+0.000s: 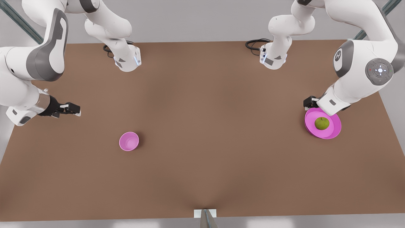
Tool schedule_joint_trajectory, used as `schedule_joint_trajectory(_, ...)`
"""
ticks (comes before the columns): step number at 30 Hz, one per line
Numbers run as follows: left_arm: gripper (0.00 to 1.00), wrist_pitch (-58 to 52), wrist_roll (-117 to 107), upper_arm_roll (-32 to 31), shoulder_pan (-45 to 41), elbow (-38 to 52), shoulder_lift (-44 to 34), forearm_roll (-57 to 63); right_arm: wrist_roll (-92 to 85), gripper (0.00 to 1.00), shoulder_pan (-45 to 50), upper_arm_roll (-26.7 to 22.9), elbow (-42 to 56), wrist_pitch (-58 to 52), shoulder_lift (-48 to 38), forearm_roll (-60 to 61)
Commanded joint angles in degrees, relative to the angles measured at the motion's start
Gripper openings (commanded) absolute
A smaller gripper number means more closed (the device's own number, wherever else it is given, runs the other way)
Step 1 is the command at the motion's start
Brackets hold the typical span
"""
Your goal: Use the left arm to pick up the apple from the plate, transfer it to the gripper of the right arm, and then use the right arm to place it into the bowl
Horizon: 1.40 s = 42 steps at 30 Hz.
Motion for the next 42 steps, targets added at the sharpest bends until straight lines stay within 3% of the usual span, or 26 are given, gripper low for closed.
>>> schedule_joint_trajectory(1, 1.00, 3.7, 1.5, 0.0, 0.0, -0.1, 0.0, 0.1, -3.4, 1.00, 0.0, 0.0, 0.0, 1.1, -0.1, 0.0)
schedule_joint_trajectory(2, 1.00, 6.4, 1.6, 0.9, 0.5, -1.0, 0.6, -0.1, -3.4, 1.00, 0.0, 0.0, 0.0, 1.1, -0.1, 0.0)
schedule_joint_trajectory(6, 1.00, 27.5, 3.1, 12.9, 0.5, -19.5, 0.6, -1.2, -3.4, 1.00, 0.0, 0.0, 0.0, 1.1, -0.1, 0.0)
schedule_joint_trajectory(8, 1.00, 36.7, 14.9, 19.1, 0.5, -26.9, 1.2, -8.2, -3.4, 1.00, 0.0, 0.0, 0.0, 1.1, -0.1, 0.0)
schedule_joint_trajectory(12, 1.00, 50.4, 23.8, 22.6, 0.7, -36.4, 2.9, -8.3, -3.4, 1.00, -0.4, 0.0, 0.0, 1.1, 0.0, 0.1)
schedule_joint_trajectory(18, 1.00, 53.7, 34.8, 25.1, 2.2, -37.8, 7.3, -13.5, -3.4, 1.00, -0.2, 0.2, 0.2, 1.1, 0.1, 1.1)
schedule_joint_trajectory(42, 1.00, 56.9, 35.0, 25.9, 2.6, -40.7, 17.2, -13.7, -3.0, 1.00, -0.8, 1.2, 0.2, 1.1, 0.2, 1.1)
